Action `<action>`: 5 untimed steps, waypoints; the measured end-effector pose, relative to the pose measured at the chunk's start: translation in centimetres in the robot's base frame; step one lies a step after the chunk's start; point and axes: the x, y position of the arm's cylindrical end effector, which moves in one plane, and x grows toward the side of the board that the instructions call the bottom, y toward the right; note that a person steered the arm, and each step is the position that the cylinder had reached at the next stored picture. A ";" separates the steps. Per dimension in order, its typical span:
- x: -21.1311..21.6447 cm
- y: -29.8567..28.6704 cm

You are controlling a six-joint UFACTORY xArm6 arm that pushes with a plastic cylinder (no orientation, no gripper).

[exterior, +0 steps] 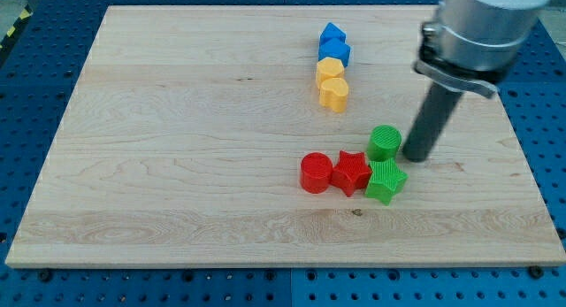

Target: Slide the green circle above the red star

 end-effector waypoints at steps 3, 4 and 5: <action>-2.6 -2.5; -2.6 -3.1; -2.6 -3.5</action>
